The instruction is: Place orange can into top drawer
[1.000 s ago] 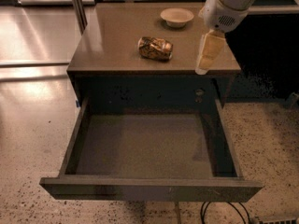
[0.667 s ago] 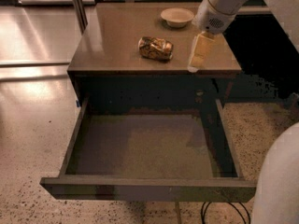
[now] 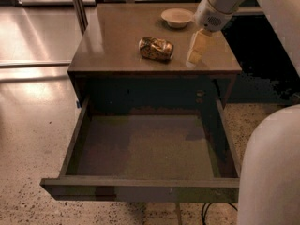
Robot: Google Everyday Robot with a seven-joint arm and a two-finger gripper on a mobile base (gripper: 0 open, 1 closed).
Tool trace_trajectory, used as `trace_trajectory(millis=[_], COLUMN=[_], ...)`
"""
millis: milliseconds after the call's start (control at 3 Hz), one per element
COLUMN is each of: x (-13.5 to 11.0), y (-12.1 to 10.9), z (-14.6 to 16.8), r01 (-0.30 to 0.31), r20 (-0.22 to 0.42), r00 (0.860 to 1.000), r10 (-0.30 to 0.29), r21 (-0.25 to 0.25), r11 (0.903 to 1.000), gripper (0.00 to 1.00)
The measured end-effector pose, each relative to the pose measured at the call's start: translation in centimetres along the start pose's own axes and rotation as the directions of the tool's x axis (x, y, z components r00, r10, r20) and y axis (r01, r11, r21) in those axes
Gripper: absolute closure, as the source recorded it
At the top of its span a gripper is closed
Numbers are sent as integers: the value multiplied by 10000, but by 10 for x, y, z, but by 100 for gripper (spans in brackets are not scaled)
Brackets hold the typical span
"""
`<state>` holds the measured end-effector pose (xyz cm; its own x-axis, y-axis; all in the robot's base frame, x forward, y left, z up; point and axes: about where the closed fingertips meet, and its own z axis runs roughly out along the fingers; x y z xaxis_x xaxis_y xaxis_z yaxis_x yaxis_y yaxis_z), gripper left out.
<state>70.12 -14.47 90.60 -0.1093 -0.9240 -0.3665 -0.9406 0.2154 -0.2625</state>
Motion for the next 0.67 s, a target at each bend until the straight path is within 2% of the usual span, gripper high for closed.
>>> trace_trajectory(millis=[667], x=[-25], y=[-31], z=[23], r01=[541], r20=[137], r00=[9985], r10=[-539], r21=[-169], r11=[9984], gripper=[0])
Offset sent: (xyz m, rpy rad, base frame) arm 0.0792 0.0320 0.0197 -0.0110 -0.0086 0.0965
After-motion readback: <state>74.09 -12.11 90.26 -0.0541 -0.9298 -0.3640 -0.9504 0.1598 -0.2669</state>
